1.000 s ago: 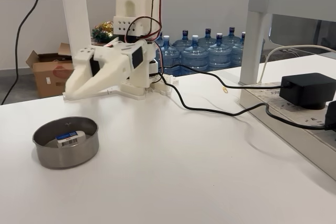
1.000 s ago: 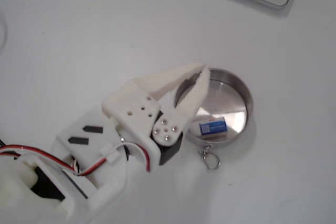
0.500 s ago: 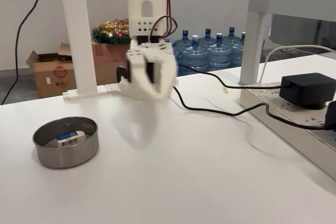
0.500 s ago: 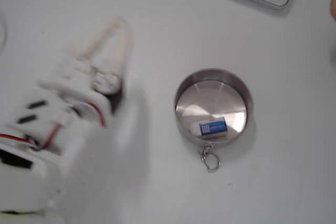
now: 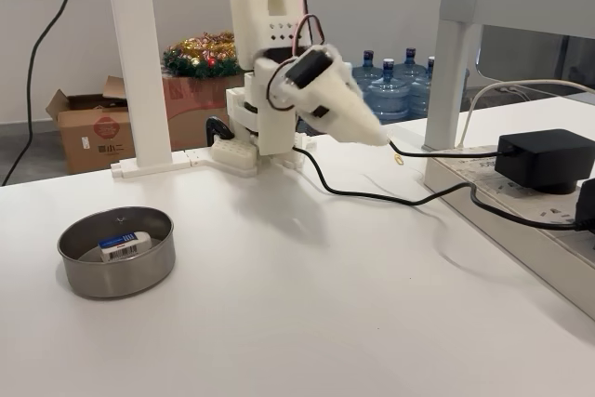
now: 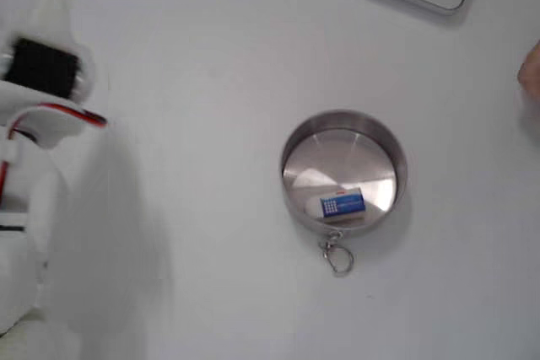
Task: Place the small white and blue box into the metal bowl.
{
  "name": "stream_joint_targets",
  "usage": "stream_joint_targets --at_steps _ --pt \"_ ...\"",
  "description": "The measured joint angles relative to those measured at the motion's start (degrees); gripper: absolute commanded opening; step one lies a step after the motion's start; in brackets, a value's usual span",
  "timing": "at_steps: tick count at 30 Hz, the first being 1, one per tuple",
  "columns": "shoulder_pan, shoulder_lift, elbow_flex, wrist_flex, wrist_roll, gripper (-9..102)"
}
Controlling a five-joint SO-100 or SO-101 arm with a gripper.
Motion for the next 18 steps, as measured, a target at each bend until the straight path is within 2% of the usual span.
stream_joint_targets --at_steps 3,6,14,18 --pt "-1.3 10.8 0.0 12.6 -9.2 -4" --pt "-4.7 25.8 0.0 30.6 -16.4 -4" --pt "-7.5 59.2 1.0 76.3 -19.6 -4" --pt "-7.8 70.0 1.0 94.1 -19.6 -4"
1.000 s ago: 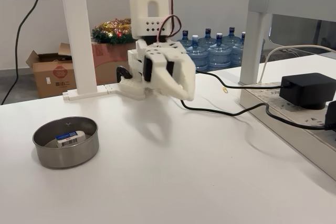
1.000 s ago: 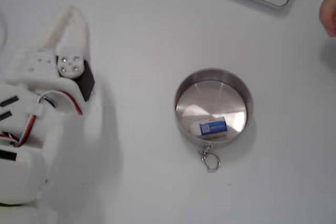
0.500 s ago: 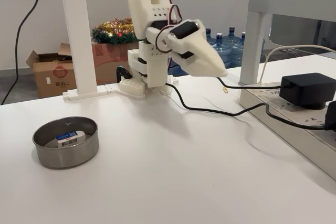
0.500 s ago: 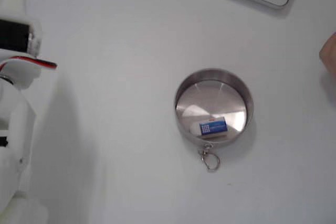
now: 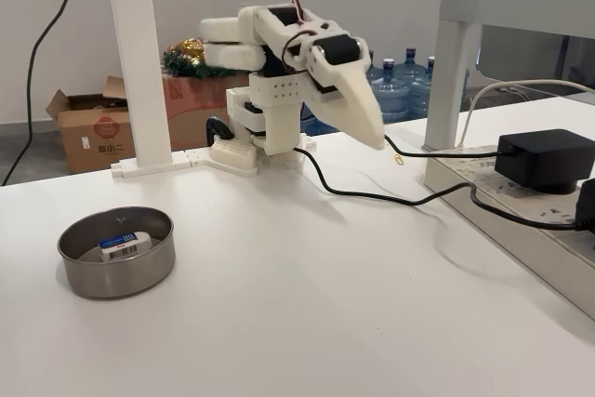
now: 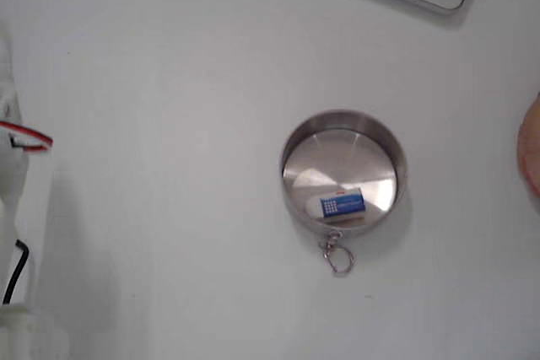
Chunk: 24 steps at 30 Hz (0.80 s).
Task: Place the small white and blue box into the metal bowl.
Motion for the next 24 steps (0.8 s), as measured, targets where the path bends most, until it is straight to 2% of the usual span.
stream_joint_targets --at_steps 3,6,24 --pt "-0.1 4.6 -0.1 9.2 0.0 -4" --pt "-0.2 5.6 -0.2 13.6 0.0 -4" --pt "-0.2 5.7 -0.2 14.9 0.0 -4"
